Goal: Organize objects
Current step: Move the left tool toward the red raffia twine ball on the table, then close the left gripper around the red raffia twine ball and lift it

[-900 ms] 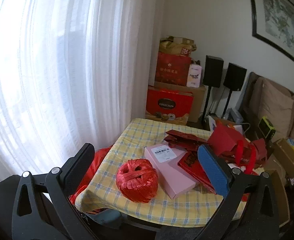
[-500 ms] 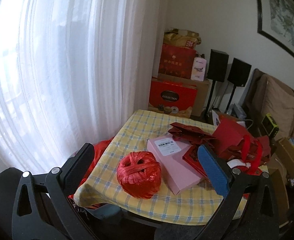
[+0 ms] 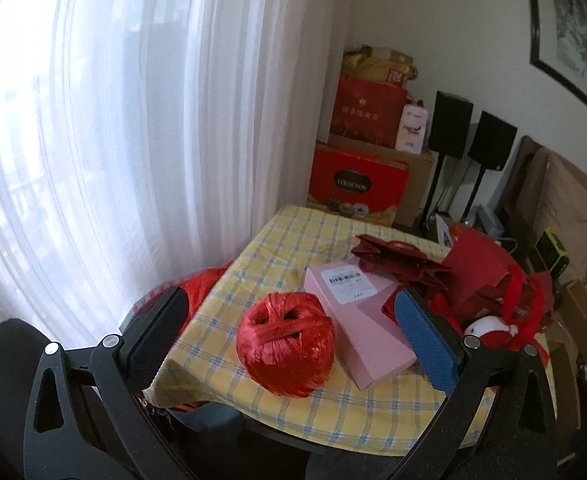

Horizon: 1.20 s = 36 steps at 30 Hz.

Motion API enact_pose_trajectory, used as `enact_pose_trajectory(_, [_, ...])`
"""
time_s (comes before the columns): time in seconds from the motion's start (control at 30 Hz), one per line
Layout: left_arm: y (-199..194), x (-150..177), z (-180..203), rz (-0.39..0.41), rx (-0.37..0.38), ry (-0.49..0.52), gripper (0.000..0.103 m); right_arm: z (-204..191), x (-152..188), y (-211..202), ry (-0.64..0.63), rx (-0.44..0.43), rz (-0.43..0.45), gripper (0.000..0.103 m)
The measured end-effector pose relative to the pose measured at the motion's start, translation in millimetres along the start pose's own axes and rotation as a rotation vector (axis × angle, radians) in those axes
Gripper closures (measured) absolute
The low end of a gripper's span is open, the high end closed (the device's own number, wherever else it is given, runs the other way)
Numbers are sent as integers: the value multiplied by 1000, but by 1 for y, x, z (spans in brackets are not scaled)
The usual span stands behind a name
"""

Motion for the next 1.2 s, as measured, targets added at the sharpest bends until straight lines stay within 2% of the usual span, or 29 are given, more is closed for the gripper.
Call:
enact_pose_trajectory(0.1, [5,8,6,-23,22,16,0,3,2,1,0,16,-10,0])
enact_pose_trajectory(0.2, [18,22,15,-82,48,53,0,6,5,6,22,15,-24,0])
enact_pose_trajectory(0.33, [37,42,18,-140,37,52,0,9,12,11,36,17,-48,0])
enact_pose_trajectory(0.43, [47,47,23,-148,52,12,1,8,14,13,35,19,-53,0])
enact_pose_trajectory(0.63, [68,72,35,-176,18,106,0,5,18,18,31,11,-71,0])
enact_pose_trajectory(0.7, [71,78,35,-149,-27,145,0,5,18,18,27,9,-70,0])
enact_pose_trajectory(0.93, [80,85,32,-116,-90,225,0,8,19,18,43,12,-77,1])
enact_pose_trajectory(1.07, [78,81,21,-100,-85,166,0,10,19,19,45,13,-77,1])
enact_pose_trajectory(1.2, [81,78,4,-88,-143,100,0,10,19,19,46,15,-78,1])
Point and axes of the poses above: each gripper's, at about its wrist camera, not at the fingertips, and y roughly the way its jaws point, z to its right, x to its underside, the point moved 5 cm from there along y, roughly the way its jaws point, and after that the axes turned 9 degrees about z, right-handed, at the moved point
